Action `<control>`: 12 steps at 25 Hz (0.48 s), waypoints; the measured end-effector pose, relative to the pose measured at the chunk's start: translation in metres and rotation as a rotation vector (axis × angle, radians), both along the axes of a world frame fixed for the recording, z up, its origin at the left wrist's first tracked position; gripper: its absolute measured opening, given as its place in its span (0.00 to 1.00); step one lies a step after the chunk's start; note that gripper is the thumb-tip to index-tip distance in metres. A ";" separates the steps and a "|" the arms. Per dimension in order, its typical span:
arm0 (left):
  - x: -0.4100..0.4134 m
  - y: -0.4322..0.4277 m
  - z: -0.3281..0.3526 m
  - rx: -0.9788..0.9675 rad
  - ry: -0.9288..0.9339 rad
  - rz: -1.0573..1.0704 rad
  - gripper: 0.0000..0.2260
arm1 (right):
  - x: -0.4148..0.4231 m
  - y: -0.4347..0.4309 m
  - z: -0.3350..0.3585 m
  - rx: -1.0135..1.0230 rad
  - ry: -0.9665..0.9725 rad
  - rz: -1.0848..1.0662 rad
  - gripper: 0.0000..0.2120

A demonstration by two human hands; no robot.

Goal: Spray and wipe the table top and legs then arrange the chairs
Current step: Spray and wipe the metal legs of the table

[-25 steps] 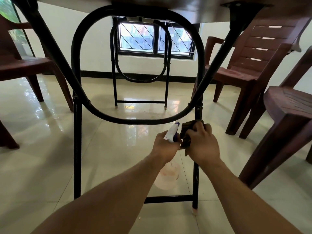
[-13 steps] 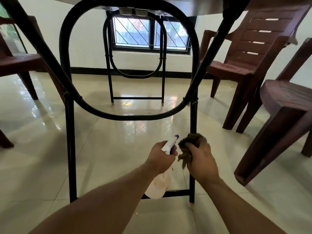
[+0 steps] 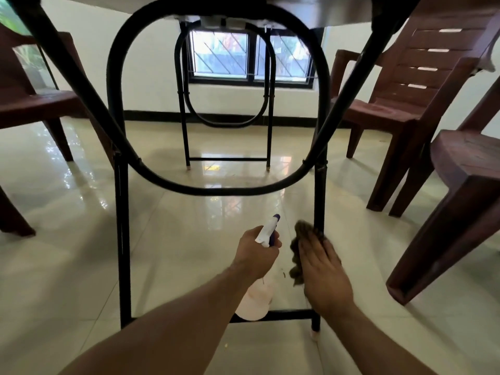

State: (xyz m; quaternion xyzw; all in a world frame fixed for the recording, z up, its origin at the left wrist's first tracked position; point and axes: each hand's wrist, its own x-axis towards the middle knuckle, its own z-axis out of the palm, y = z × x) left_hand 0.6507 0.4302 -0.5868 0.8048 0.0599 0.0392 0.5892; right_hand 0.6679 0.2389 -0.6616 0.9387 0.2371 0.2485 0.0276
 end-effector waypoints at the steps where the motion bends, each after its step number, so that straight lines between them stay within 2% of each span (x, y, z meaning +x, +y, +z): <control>1: 0.000 -0.001 -0.002 -0.008 0.008 -0.007 0.05 | 0.008 0.004 0.016 0.035 -0.014 -0.011 0.30; 3: -0.005 -0.004 -0.007 -0.016 0.030 -0.031 0.05 | 0.017 0.016 0.040 0.239 -0.021 -0.098 0.32; 5: -0.009 -0.005 -0.015 -0.002 0.043 -0.048 0.07 | 0.013 0.035 0.033 0.441 0.038 -0.173 0.39; 7: -0.015 -0.008 -0.025 0.013 0.045 -0.062 0.07 | -0.013 0.040 0.002 0.655 0.187 -0.173 0.43; 10: -0.022 -0.006 -0.036 -0.024 0.080 -0.053 0.06 | -0.040 0.038 -0.039 1.281 0.589 -0.356 0.40; 12: -0.025 -0.006 -0.040 -0.040 0.099 -0.047 0.07 | -0.029 0.048 -0.032 1.417 0.595 -0.428 0.42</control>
